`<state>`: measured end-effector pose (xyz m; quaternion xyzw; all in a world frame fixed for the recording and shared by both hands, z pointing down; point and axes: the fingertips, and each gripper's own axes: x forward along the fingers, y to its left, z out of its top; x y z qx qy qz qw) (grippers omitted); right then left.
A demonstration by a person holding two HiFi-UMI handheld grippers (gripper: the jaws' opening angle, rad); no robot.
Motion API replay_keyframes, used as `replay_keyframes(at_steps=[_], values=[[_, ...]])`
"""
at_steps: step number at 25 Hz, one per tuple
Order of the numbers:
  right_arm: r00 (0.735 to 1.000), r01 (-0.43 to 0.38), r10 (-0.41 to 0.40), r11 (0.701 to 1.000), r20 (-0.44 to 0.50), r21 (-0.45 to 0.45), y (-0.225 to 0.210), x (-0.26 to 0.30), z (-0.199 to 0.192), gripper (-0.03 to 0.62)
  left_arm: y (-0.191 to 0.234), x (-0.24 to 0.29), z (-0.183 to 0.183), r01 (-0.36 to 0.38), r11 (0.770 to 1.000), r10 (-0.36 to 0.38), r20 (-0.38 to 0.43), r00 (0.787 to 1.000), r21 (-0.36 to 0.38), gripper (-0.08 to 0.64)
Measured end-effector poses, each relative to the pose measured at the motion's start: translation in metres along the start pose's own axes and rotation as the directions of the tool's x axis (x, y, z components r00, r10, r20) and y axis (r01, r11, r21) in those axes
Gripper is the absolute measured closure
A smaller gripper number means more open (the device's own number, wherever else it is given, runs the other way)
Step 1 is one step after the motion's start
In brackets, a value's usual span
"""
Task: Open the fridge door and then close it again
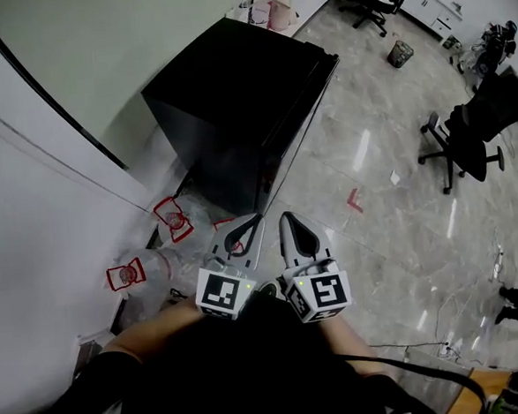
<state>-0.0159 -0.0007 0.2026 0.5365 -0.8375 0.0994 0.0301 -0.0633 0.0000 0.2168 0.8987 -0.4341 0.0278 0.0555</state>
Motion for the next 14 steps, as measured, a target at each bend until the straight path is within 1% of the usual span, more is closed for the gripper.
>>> replay_keyframes(at_steps=[3,5,9,14], values=[[1.000,-0.001,0.001,1.000,0.024,-0.015,0.003,-0.003,0.010,0.577,0.005,-0.003,0.009,-0.005,1.000,0.005,0.018,1.000,0.018,0.552],[0.999,0.001,0.000,1.000,0.034,-0.022,0.004,-0.003,0.014,0.577,0.007,-0.004,0.012,-0.007,1.000,0.007,0.022,1.000,0.017,0.552],[0.999,-0.004,0.005,1.000,0.035,-0.029,0.008,-0.001,0.015,0.577,0.011,-0.005,0.014,-0.006,1.000,0.006,0.033,0.999,0.011,0.552],[0.999,-0.015,0.017,0.999,0.036,-0.047,0.010,0.006,0.018,0.577,0.014,-0.002,0.018,-0.005,0.999,0.003,0.051,0.999,0.038,0.552]])
